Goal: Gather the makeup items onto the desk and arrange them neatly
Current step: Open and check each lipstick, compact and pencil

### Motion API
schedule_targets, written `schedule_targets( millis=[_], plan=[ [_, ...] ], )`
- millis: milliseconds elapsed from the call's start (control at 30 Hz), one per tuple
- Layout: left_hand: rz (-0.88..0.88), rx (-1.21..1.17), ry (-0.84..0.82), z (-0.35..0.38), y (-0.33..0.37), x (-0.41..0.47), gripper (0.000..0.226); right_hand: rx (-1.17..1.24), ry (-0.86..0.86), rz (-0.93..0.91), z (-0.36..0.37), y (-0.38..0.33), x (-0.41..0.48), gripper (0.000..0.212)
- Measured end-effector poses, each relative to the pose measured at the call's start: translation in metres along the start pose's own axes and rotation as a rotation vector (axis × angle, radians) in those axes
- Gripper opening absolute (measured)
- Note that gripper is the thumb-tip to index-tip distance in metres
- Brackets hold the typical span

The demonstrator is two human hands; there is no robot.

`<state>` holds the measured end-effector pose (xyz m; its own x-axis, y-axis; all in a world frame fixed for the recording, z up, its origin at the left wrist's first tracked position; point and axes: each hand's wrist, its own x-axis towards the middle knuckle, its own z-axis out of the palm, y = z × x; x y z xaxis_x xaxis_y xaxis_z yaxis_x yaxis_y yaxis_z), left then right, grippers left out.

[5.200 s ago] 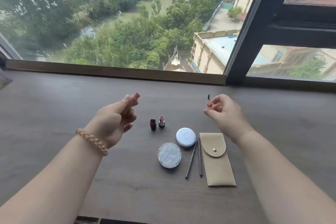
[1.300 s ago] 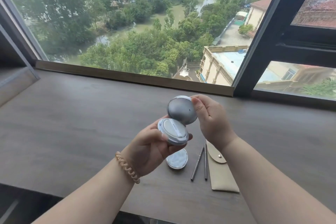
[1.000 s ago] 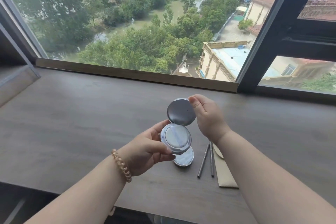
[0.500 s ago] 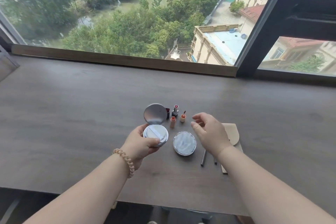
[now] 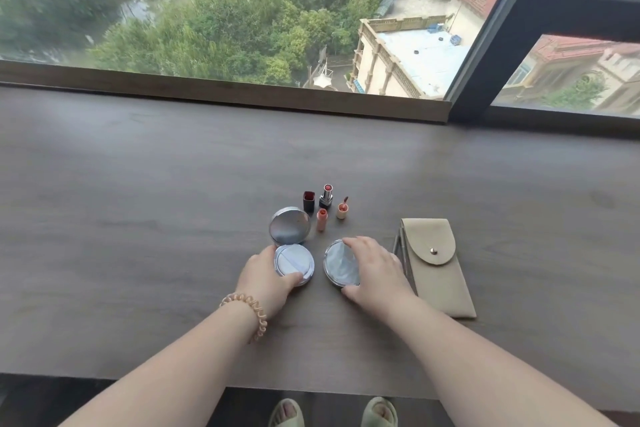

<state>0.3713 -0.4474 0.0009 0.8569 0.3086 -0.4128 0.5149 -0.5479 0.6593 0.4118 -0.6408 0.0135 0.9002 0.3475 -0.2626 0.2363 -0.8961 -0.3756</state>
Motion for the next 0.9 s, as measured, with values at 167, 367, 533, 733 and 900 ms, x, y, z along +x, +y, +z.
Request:
schedule_targets(
  millis=[167, 367, 533, 733, 900],
  plan=[
    [-0.097, 0.134, 0.021, -0.003, 0.005, -0.004, 0.056, 0.245, 0.045, 0.094, -0.007, 0.004, -0.002, 0.074],
    [0.05, -0.271, 0.317, -0.021, 0.065, -0.029, 0.062, 1.189, -0.03, 0.139, -0.046, 0.008, -0.014, 0.059],
    [0.138, -0.863, -0.396, -0.025, 0.118, -0.062, 0.067, 1.283, -0.032, -0.053, -0.079, 0.004, -0.016, 0.055],
    [0.172, -1.109, -0.427, -0.017, 0.136, -0.067, 0.078, 1.146, 0.049, -0.167, -0.109, -0.002, -0.028, 0.09],
    [0.266, -1.259, -0.589, -0.02, 0.146, -0.074, 0.064, 1.032, 0.085, -0.202, -0.136, 0.005, -0.042, 0.072]
  ],
)
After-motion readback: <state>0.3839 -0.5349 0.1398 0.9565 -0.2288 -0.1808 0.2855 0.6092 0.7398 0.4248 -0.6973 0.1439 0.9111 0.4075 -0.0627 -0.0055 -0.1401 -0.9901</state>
